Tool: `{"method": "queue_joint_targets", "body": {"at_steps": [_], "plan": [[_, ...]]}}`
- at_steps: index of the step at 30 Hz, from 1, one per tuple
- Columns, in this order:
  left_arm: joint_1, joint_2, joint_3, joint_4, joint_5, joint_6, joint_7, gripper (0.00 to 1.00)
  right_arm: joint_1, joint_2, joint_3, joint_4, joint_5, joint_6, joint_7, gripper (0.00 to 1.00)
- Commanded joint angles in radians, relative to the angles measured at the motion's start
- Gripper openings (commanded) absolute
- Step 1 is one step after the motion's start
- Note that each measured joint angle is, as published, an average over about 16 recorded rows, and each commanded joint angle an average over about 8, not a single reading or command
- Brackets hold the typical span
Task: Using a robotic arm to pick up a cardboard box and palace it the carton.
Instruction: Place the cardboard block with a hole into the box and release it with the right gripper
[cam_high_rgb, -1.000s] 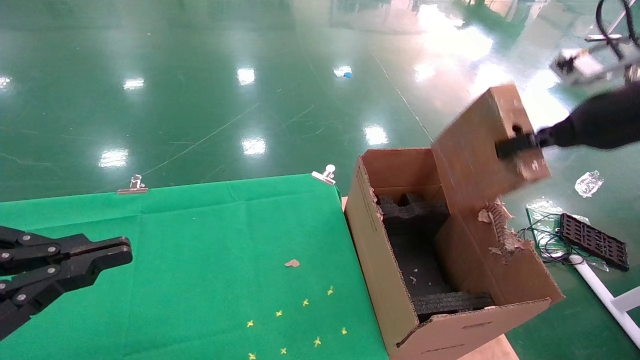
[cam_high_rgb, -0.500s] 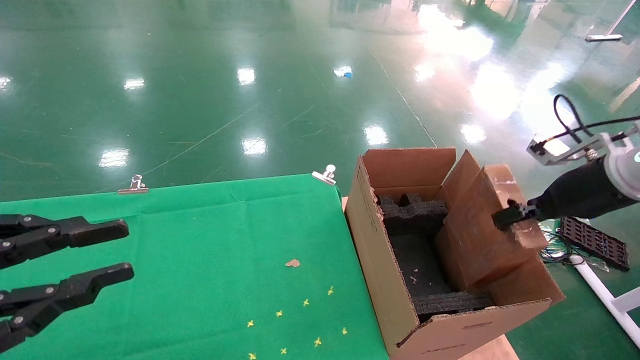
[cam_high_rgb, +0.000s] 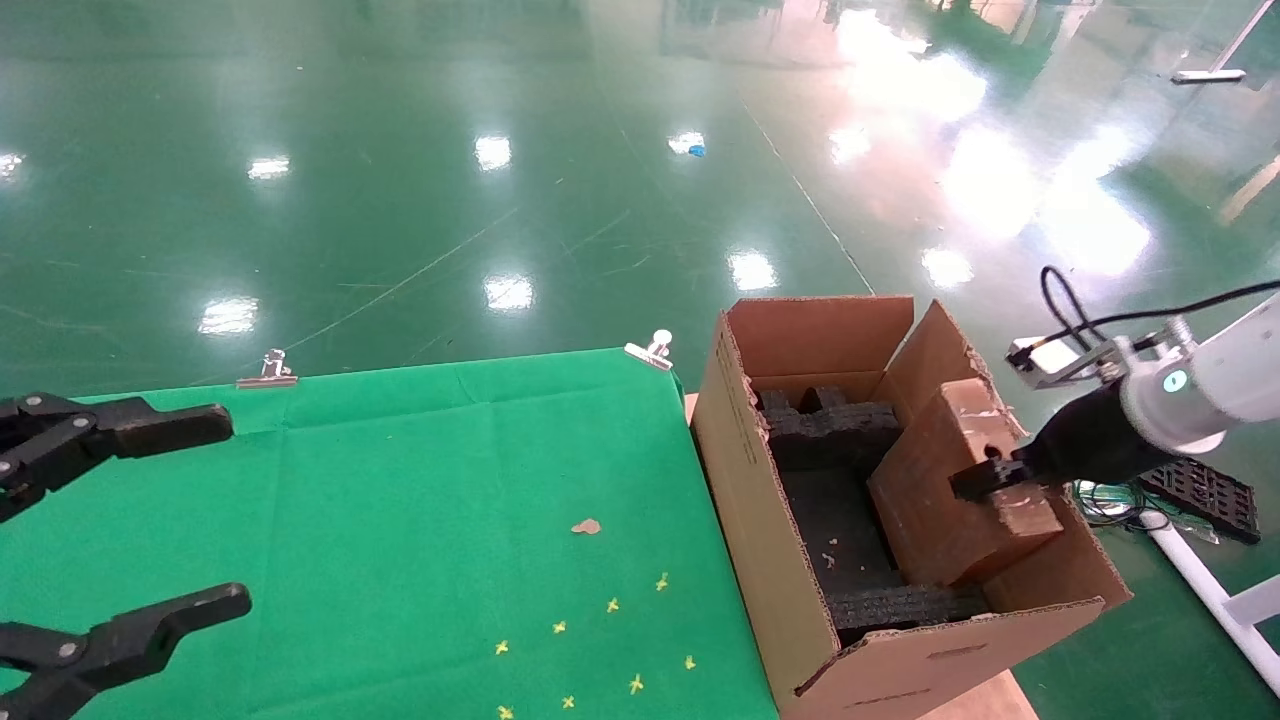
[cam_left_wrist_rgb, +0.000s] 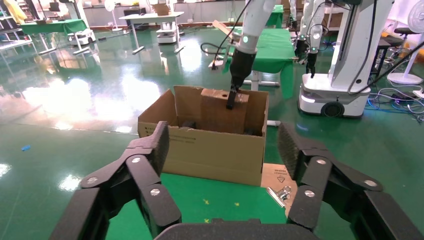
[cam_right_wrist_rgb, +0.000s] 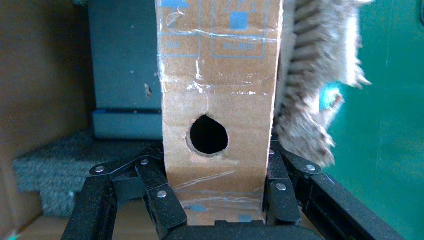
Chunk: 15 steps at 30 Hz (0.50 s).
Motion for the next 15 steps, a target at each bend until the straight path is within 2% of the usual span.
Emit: {"method": "queue_joint_targets", "body": {"at_steps": [1,5,7,13,15], "plan": [[0.0,0.0,0.0,0.0,0.0,0.0,0.0,1.0,-0.031,-0.017,0.006,-0.028,0.016,0.022,-0.013,0.0],[0.0,0.0,0.0,0.0,0.0,0.0,0.0,1.0,-0.07,-0.048,0.015,-0.077,0.033,0.055,-0.045,0.0],[0.0,0.0,0.0,0.0,0.0,0.0,0.0,1.0,-0.084,-0.062,0.018,-0.101,0.039,0.064,-0.059,0.1],[0.0,0.0,0.001,0.0,-0.001,0.0,0.0,1.0,-0.092,-0.093,0.022,-0.162,0.047,0.061,-0.094,0.85],[0.0,0.0,0.001,0.0,-0.001,0.0,0.0,1.0,-0.089,-0.1,0.023,-0.178,0.047,0.057,-0.105,1.0]]}}
